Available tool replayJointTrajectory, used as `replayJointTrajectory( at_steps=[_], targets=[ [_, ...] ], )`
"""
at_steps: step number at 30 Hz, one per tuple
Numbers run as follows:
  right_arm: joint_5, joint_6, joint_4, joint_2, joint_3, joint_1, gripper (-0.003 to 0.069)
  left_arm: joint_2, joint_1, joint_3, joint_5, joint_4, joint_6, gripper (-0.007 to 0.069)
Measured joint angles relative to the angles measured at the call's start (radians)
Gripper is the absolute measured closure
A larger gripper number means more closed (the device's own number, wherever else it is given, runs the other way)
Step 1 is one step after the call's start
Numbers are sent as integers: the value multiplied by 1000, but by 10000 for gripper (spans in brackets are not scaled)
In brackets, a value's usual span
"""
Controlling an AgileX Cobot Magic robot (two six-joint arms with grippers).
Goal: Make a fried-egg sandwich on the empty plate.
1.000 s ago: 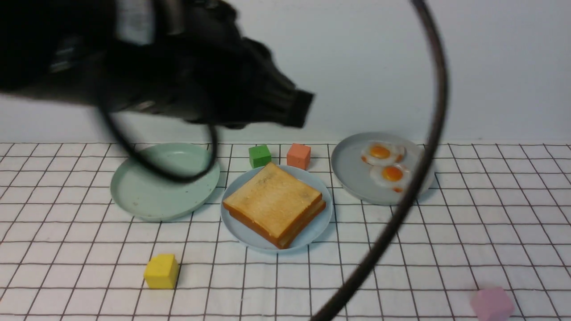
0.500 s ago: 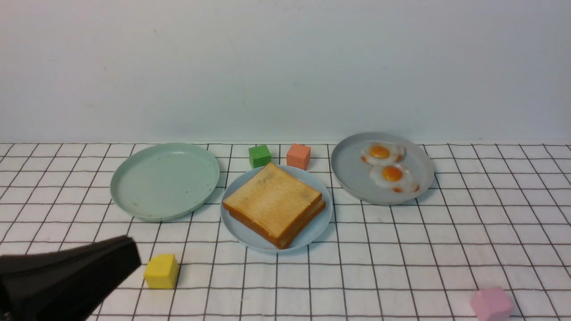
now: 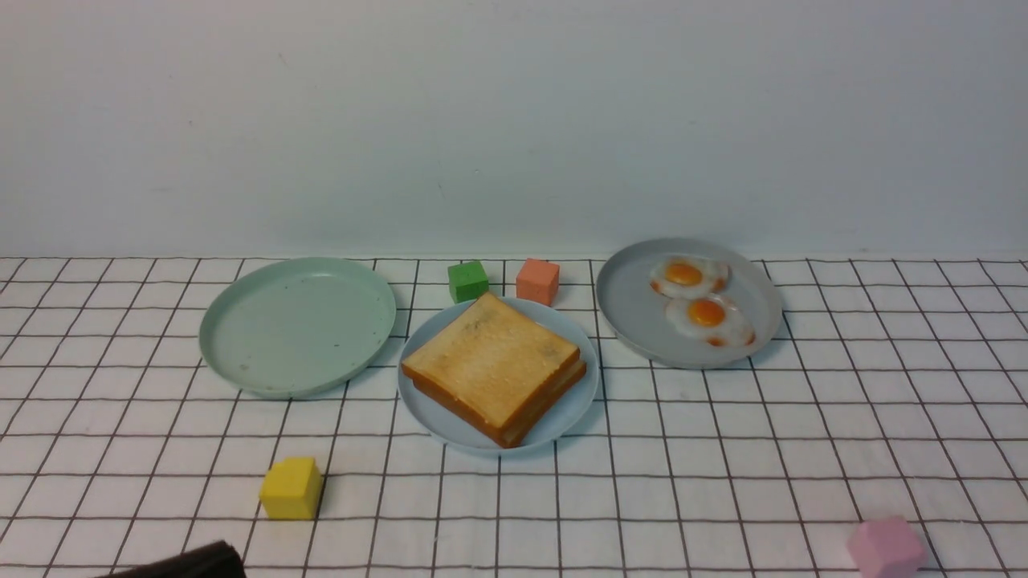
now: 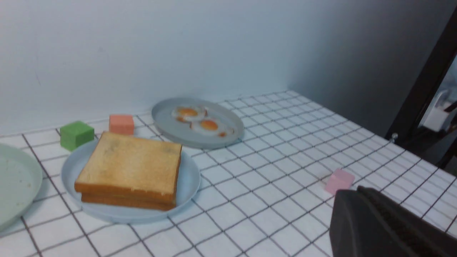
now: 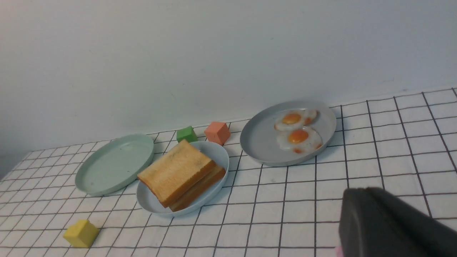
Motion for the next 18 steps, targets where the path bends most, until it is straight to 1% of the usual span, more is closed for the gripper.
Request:
replayJointTrajectory(
  at_steps=[10,12,13,14,16,17,18],
  targets=[
    [-5,0,-4,0,102,-2,641,0,0,19,157,-1,0,638],
    [-21,0,-23,-6,119,-32,642,0,0,19,182,-1,0,638],
    [-34,0,-22,-11,132,-68,645,0,0,19,191,-1,0,638],
    [-79,-7,-3,-16,174,-148,659,0,0,19,204,-2,0,638],
    [-142,-41,38,-24,239,-225,669,0,0,19,211,-2,0,638],
    [-150,-47,38,-25,247,-232,669,0,0,19,212,-2,0,638],
    [-215,-99,66,-47,333,-278,670,0,0,19,215,-2,0,638]
  ],
)
